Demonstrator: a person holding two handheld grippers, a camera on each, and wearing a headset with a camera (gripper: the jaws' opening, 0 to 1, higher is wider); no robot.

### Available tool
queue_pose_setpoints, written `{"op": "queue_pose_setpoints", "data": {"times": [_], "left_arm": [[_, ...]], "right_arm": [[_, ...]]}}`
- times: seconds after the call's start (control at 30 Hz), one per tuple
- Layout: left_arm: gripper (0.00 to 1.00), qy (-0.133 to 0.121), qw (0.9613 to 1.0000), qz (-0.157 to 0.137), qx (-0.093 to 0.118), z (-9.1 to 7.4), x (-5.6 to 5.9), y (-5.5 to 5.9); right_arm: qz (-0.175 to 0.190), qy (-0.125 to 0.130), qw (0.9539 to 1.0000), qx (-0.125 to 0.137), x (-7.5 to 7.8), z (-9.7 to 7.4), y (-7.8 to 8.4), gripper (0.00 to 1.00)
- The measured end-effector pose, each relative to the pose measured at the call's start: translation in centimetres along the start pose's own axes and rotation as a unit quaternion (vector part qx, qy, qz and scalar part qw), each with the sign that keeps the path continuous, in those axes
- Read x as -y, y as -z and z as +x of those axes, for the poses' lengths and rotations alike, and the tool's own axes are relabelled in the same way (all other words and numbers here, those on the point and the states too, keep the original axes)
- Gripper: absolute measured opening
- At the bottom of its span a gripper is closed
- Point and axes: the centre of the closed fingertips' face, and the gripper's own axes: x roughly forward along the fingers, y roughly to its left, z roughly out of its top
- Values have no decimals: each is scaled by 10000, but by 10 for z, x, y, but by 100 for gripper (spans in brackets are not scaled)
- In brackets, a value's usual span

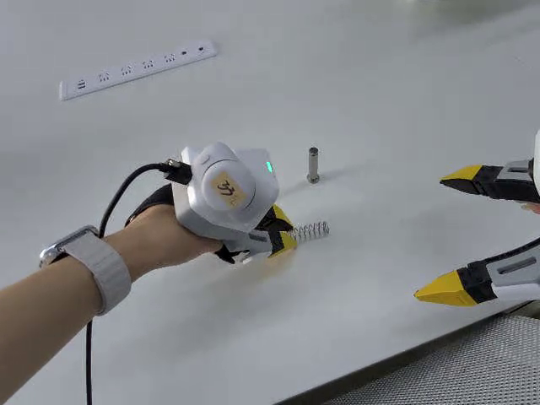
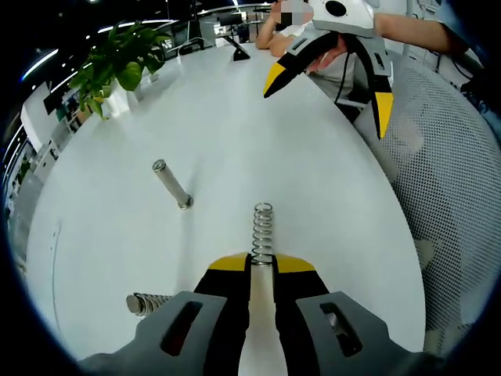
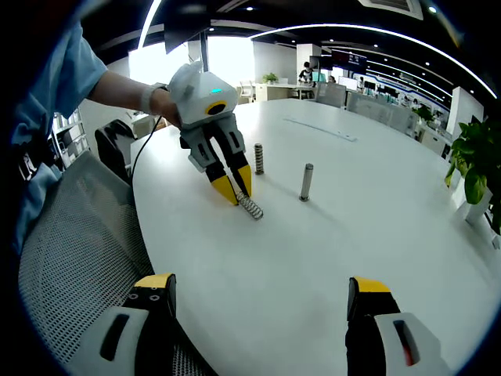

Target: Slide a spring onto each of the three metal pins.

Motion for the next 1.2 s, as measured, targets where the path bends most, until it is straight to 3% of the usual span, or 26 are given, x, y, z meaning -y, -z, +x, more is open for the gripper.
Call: {"op": "queue_pose_setpoints", "data": {"times": [0.3,0.43,0.7,0.93,1.2], "left_arm": [[6,-96,9994,-314,109,0,2,1],[6,-91,9992,-376,141,-3,9,3],[6,-268,9975,-562,324,-20,18,7],[6,-486,9912,-1052,640,-36,21,12],[6,-656,9862,-1330,732,-51,35,24]], "right_arm": [[-40,-53,10000,18,-3,3,-5,89],[-70,-74,9999,16,-3,4,-7,89],[-193,-163,9997,24,-6,8,-13,89],[-293,-290,9991,89,-13,12,-24,87],[-411,-537,9977,106,-29,25,-34,84]]}}
